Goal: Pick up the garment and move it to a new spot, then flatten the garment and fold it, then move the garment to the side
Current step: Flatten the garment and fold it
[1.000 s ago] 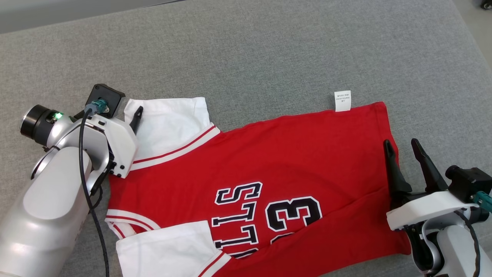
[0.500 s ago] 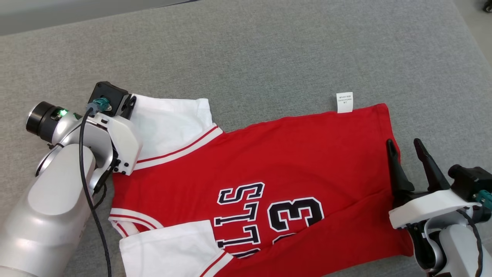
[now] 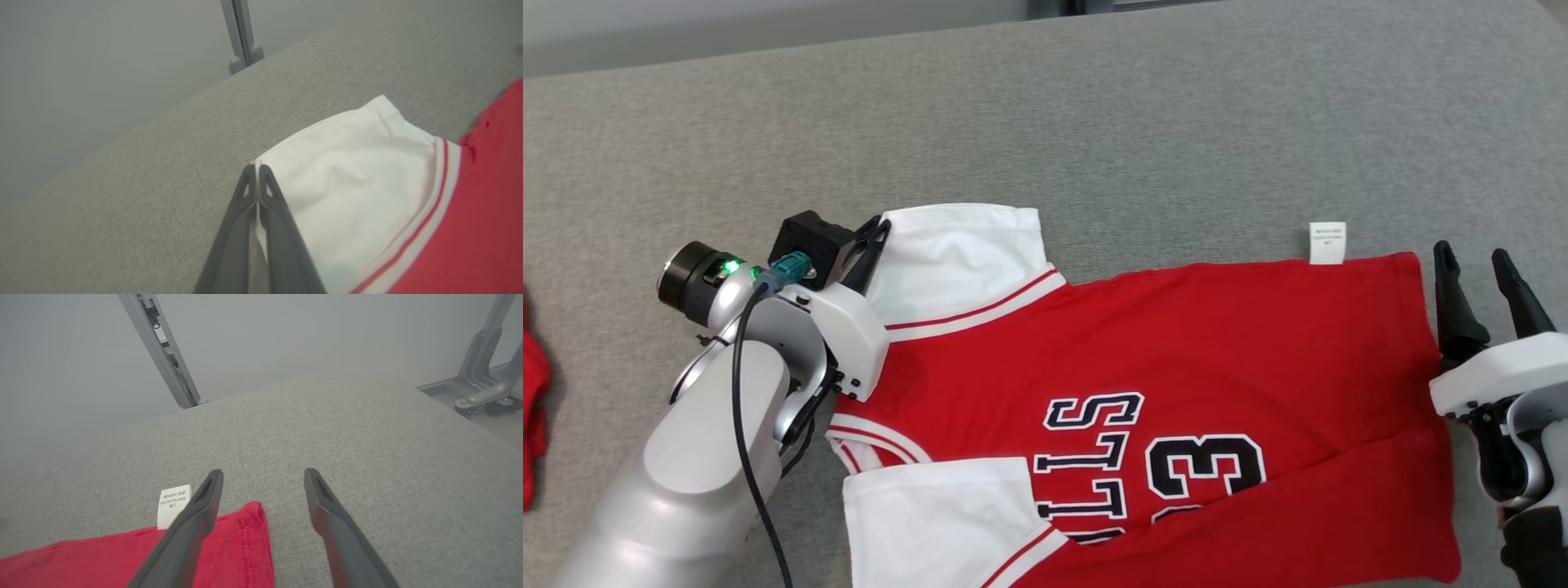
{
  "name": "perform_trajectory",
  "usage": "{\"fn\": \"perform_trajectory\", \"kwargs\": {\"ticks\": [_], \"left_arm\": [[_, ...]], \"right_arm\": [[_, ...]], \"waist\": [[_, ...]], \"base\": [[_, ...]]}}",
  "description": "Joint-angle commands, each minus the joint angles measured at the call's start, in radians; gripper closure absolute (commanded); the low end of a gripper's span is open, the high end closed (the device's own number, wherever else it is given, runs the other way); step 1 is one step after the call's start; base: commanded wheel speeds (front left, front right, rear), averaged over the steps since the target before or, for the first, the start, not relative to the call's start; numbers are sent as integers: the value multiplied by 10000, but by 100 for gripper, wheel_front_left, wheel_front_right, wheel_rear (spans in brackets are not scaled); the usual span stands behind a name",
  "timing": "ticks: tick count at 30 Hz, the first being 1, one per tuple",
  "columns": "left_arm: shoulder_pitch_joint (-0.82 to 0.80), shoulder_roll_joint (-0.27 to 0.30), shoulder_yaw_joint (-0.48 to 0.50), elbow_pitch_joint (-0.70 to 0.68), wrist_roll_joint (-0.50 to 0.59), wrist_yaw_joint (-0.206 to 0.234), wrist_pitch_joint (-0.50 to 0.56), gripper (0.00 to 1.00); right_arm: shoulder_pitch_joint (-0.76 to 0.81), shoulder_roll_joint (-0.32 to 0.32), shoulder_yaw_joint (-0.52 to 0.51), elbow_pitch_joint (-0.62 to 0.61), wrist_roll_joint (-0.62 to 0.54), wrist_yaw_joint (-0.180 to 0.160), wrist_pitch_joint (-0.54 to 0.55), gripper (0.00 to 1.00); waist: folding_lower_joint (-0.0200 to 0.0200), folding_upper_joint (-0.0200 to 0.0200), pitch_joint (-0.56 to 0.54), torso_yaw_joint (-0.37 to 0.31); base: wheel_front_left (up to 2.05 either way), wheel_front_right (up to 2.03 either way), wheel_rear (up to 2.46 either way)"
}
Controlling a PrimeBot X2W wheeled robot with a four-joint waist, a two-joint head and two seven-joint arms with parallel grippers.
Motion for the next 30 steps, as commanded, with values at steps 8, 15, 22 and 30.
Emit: {"fn": "perform_trajectory", "kwargs": {"ticks": [8,15,22,30], "left_arm": [[180,-119,-150,-589,-62,148,-156,100],[309,-41,-201,-1011,-116,232,-45,100],[365,94,-250,-1257,-183,311,84,100],[440,158,-313,-1425,-265,336,218,100]], "right_arm": [[-861,-704,371,1442,605,1,1001,0],[-1210,-993,1075,2105,1097,1,1434,0],[-1418,-1174,1638,2467,1482,1,1169,0],[-1626,-1347,2141,2751,1838,1,976,0]], "waist": [[0,0,42,620],[0,0,135,749],[0,0,171,755],[0,0,176,774]], "base": [[0,0,0],[0,0,0],[0,0,0],[0,0,0]]}}
